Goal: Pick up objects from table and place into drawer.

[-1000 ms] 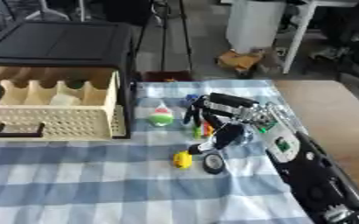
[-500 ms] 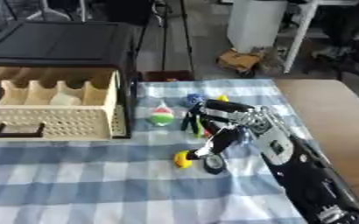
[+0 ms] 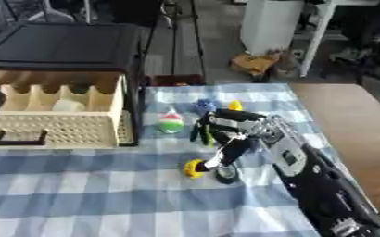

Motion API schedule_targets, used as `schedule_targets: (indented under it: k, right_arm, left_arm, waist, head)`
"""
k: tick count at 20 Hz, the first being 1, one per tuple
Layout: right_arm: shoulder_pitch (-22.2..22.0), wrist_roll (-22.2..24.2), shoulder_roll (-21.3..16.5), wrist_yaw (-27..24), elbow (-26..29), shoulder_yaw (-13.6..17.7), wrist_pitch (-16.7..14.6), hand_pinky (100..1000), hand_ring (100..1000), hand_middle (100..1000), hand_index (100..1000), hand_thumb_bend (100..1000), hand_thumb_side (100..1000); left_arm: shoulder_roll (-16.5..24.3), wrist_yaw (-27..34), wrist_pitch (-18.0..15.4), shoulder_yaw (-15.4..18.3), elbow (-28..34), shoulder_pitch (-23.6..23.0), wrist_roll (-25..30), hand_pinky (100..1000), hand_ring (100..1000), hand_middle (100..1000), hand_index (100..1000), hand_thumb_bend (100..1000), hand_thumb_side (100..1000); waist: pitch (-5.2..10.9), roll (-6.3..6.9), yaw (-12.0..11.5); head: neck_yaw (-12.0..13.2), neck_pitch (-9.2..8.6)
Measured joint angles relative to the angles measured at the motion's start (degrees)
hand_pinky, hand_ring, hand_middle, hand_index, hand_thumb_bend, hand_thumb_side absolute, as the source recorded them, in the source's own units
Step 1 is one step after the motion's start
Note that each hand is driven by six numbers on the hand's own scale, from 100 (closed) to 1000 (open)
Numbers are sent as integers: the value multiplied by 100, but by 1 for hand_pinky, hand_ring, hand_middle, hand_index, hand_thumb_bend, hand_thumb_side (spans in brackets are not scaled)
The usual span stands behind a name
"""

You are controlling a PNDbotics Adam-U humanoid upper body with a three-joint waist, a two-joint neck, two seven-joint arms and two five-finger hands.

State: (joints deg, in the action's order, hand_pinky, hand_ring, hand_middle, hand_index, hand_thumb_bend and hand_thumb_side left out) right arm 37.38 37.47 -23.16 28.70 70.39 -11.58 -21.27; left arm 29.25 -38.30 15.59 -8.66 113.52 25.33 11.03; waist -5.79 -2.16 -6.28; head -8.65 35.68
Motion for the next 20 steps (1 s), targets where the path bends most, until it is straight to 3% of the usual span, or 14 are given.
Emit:
schedule_targets:
  k: [20]
  right_arm:
    - [-16, 95, 122, 135, -302, -10, -67, 201, 267, 461, 706, 583, 368]
  left_arm:
    - [-2, 1, -18, 0, 0, 3, 18, 100, 100, 100, 670, 679, 1000]
  waist:
    - [-39, 33, -44]
  head:
    - [-7, 1]
